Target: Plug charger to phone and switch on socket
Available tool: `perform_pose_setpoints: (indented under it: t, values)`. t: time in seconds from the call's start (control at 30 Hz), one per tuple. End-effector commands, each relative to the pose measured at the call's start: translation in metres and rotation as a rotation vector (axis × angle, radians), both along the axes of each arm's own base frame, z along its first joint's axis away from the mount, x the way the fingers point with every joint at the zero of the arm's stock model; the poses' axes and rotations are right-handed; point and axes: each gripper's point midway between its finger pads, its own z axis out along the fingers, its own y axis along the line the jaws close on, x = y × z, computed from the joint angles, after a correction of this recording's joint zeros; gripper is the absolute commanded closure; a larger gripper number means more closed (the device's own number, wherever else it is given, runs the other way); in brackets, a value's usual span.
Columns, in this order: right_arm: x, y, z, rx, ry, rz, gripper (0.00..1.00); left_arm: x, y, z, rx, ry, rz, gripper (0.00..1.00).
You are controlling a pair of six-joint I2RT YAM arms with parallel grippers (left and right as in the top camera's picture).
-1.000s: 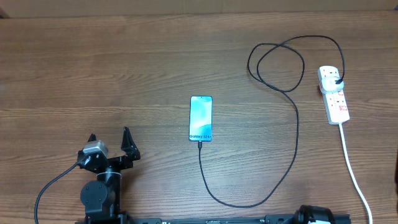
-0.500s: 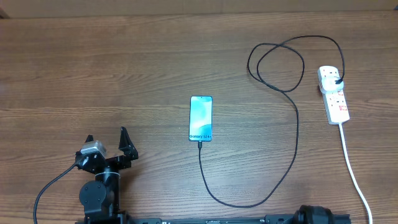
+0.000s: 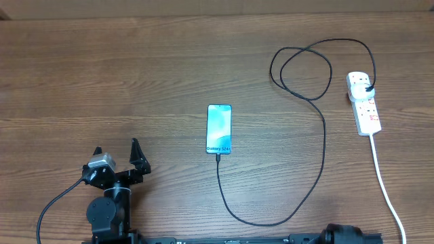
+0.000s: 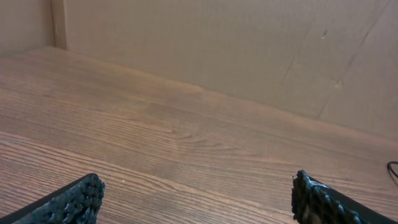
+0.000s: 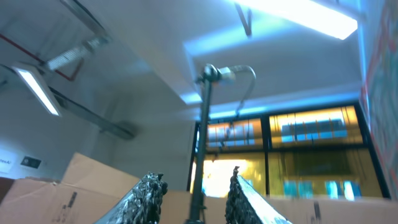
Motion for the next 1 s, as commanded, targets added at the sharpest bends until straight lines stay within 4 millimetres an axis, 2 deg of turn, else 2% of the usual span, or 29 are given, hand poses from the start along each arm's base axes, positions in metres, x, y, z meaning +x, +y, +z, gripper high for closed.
perform_pose_setpoints:
  t: [0.0, 0.17, 0.23, 0.33, 0.47, 0.8, 0.97]
  values:
    - [-0.033, -0.004, -0.015, 0.027, -0.089, -0.019, 0.64, -0.001, 0.003, 0.000, 0.022, -0.002, 0.011, 0.00]
    - [-0.067, -0.006, -0.028, 0.057, -0.192, -0.037, 0.63, -0.001, 0.008, 0.000, 0.025, -0.003, 0.038, 0.00]
    - [-0.074, -0.004, -0.030, 0.054, -0.215, -0.037, 0.57, -0.001, 0.007, 0.000, 0.025, -0.002, 0.036, 0.00]
    - [-0.075, -0.002, -0.029, 0.052, -0.223, -0.042, 0.49, -0.001, 0.007, 0.000, 0.066, 0.004, 0.032, 0.00]
    - [-0.073, -0.001, -0.029, 0.052, -0.219, -0.048, 0.48, -0.001, 0.003, 0.000, 0.186, 0.022, 0.001, 0.00]
    - [-0.078, 0.006, -0.038, 0.071, -0.237, -0.086, 0.46, -0.001, 0.003, 0.000, 0.186, 0.021, 0.002, 0.00]
    - [-0.072, 0.010, -0.036, 0.080, -0.227, -0.109, 0.46, -0.001, 0.006, 0.000, 0.188, 0.022, 0.013, 0.00]
